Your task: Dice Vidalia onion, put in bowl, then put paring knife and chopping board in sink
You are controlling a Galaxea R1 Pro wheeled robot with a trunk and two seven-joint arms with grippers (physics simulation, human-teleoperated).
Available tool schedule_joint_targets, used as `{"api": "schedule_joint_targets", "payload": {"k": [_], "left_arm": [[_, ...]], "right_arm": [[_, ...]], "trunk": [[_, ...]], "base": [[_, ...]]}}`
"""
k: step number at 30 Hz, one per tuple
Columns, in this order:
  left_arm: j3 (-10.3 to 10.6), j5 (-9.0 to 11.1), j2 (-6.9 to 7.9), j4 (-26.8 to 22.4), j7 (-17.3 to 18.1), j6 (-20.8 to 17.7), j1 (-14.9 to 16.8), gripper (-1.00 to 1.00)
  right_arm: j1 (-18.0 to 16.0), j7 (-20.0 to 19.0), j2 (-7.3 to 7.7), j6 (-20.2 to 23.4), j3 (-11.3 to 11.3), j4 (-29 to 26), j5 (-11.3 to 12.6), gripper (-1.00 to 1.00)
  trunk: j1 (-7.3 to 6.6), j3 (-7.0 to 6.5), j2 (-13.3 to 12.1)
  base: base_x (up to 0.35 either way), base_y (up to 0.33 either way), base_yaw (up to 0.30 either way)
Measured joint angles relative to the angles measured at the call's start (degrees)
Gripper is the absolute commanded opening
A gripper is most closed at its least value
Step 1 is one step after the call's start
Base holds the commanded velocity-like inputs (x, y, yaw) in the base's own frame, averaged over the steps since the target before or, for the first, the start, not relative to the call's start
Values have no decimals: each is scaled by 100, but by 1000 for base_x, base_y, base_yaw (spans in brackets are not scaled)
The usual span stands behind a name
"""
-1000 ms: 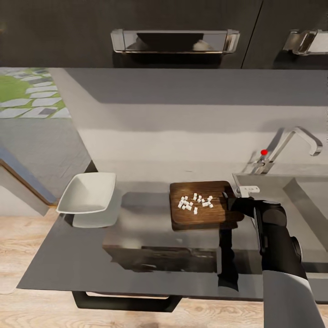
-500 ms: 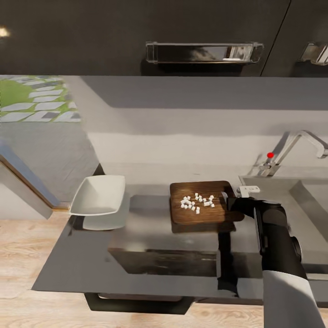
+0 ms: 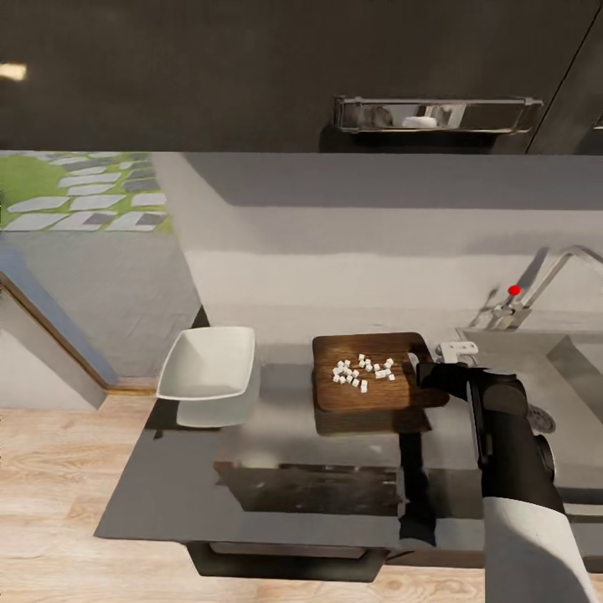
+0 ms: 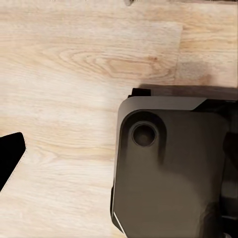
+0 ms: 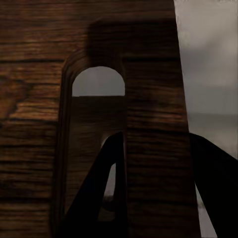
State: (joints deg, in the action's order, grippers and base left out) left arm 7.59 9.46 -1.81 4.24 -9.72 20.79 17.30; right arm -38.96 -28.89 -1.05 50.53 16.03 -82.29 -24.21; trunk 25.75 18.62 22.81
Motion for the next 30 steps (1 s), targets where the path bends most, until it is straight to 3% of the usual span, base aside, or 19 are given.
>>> {"api": "schedule_joint_targets", "payload": {"k": [7,15,30], "left_arm": [[0,-2,0,0,0,1,0,100],[0,1,0,0,1,-1,0,100],[0,3,9,0,-2,1,0,100]], "right_arm": [[0,0,3,-1,-1,1,-5,-100],[0,0,2,-3,-2,0,-15,-100],[1,0,0,-2,-7,1,-11,-100]], "trunk": [[0,-63,0],[0,-135,0],[0,-271,-1]], "base": [[0,276,0],[0,93,0],[0,281,0]]}}
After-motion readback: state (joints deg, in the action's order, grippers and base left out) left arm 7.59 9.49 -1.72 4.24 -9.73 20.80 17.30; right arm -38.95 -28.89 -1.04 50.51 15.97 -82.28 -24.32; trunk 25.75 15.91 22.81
